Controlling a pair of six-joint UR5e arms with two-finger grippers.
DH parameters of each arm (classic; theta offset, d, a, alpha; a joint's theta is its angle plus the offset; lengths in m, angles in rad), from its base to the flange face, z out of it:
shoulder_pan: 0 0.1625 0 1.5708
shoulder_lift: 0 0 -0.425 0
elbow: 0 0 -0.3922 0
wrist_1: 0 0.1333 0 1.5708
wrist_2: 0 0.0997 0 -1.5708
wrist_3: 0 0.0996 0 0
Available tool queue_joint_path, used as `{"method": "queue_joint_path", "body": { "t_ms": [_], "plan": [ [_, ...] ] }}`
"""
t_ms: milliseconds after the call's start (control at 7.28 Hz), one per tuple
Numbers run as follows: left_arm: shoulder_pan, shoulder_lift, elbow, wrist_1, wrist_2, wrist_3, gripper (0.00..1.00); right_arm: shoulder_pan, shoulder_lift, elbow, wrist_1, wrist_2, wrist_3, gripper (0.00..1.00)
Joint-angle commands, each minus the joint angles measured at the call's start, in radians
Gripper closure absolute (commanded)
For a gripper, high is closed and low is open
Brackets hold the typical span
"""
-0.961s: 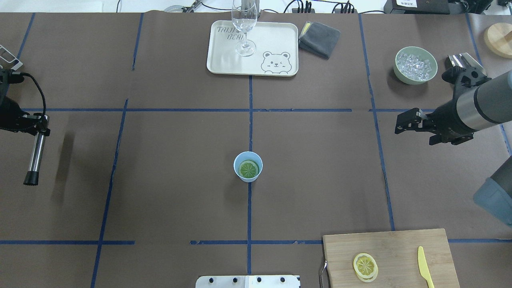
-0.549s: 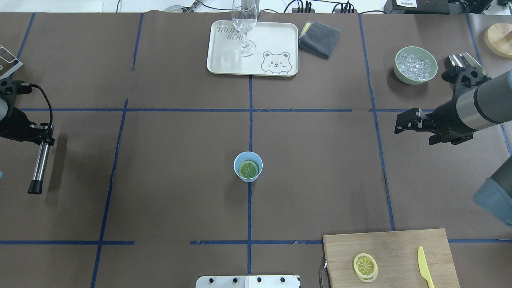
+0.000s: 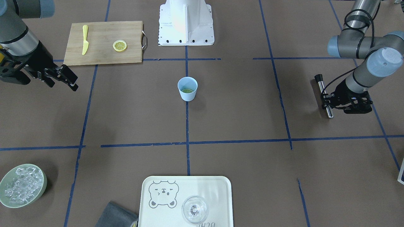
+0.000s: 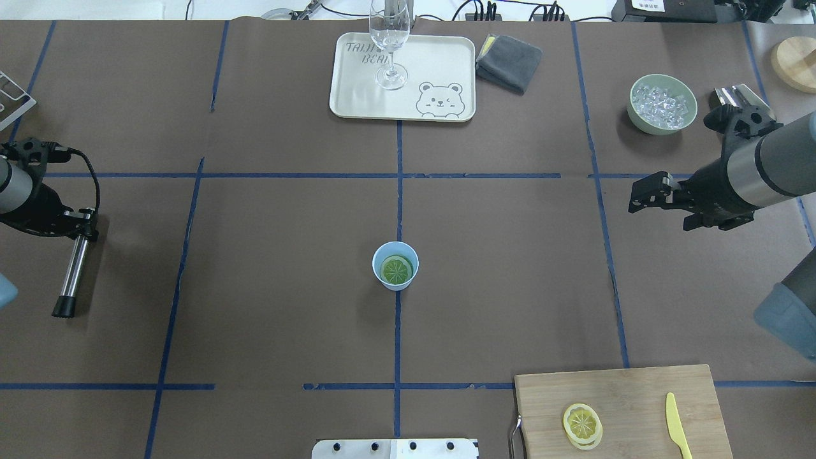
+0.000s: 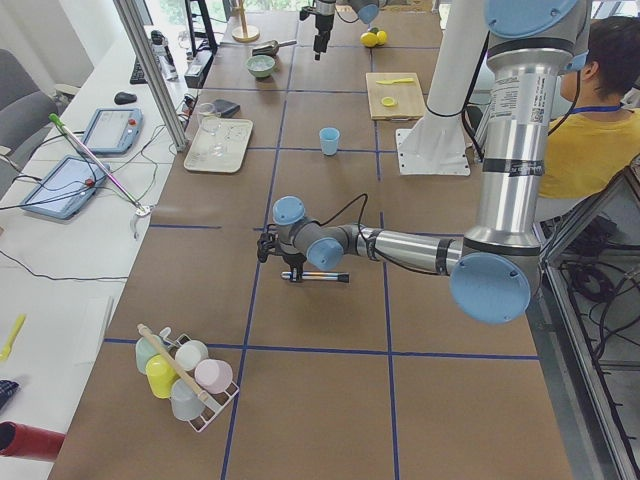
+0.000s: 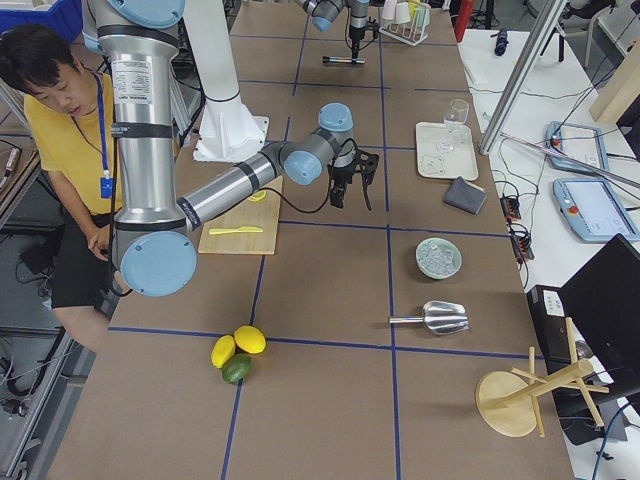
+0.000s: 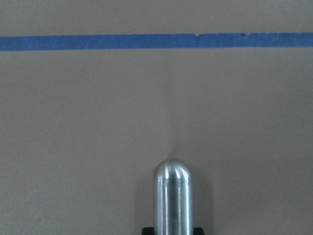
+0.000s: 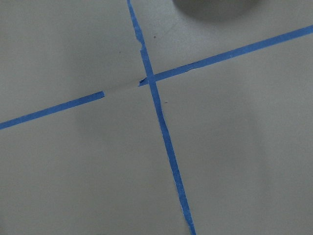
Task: Squeeze lemon into cup
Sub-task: 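Lower the muddler onto the table and release it with the left gripper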
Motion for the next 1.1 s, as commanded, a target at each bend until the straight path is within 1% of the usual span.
{"method": "queue_joint_path", "body": {
  "t_ms": [0, 137, 275, 412, 549, 687, 824, 961],
  "plan": [
    [0.002, 0.000, 0.001, 0.001, 0.001, 0.001, 1.00, 0.000, 0.000, 0.000, 0.000, 0.000, 0.000, 0.00],
    [0.007, 0.000, 0.001, 0.003, 0.001, 0.001, 0.91, 0.000, 0.001, 0.000, 0.000, 0.000, 0.000, 0.00],
    [0.008, 0.000, -0.001, 0.003, 0.002, -0.001, 0.52, 0.000, 0.000, 0.000, 0.002, 0.000, 0.000, 0.00],
    [0.008, -0.001, -0.002, 0.004, 0.001, -0.001, 0.01, 0.000, 0.000, 0.000, 0.000, 0.000, 0.000, 0.00],
    [0.007, 0.000, -0.004, 0.003, 0.001, 0.001, 0.00, 0.000, 0.000, 0.000, 0.000, 0.000, 0.000, 0.00],
    [0.002, 0.003, -0.030, 0.001, 0.001, 0.001, 0.00, 0.002, 0.000, 0.001, 0.000, 0.002, 0.000, 0.00],
    [-0.001, 0.032, -0.100, 0.003, 0.001, 0.011, 0.00, 0.002, -0.003, 0.004, 0.002, 0.000, 0.000, 0.00],
    [-0.007, 0.055, -0.140, 0.004, -0.001, 0.068, 0.00, 0.003, -0.007, 0.004, 0.002, 0.002, -0.002, 0.00]
  ]
}}
